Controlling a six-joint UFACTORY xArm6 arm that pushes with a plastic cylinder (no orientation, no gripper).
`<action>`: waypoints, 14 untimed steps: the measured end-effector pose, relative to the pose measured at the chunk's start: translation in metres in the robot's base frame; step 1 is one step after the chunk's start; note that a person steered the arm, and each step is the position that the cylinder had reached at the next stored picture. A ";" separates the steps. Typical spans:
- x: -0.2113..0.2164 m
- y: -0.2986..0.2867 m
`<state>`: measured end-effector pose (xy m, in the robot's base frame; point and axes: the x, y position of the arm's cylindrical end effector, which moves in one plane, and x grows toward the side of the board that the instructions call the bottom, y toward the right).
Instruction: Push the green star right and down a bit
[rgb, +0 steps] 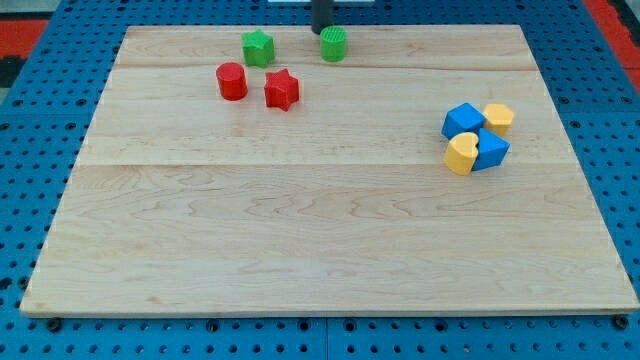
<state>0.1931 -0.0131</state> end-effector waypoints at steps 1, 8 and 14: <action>0.000 -0.031; 0.035 -0.123; 0.036 -0.075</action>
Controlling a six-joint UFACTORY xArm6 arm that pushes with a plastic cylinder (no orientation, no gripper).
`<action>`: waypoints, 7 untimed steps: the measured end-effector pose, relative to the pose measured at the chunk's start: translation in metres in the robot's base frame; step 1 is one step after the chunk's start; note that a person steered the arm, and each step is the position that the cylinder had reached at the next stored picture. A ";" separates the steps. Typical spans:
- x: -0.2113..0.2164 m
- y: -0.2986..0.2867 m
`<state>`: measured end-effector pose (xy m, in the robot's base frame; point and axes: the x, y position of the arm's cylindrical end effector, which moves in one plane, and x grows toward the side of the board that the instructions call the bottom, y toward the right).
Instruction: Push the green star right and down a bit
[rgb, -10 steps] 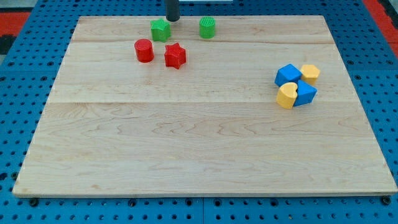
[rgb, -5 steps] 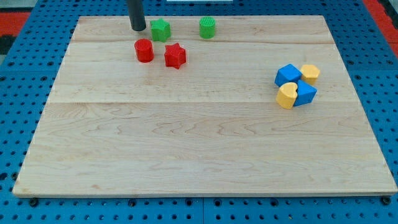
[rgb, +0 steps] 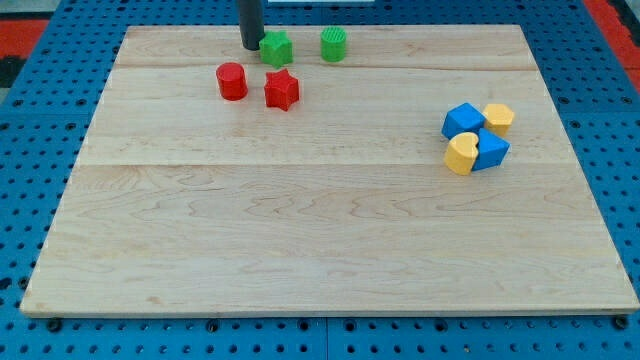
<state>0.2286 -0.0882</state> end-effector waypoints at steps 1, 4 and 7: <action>0.000 0.023; -0.011 0.071; 0.000 0.095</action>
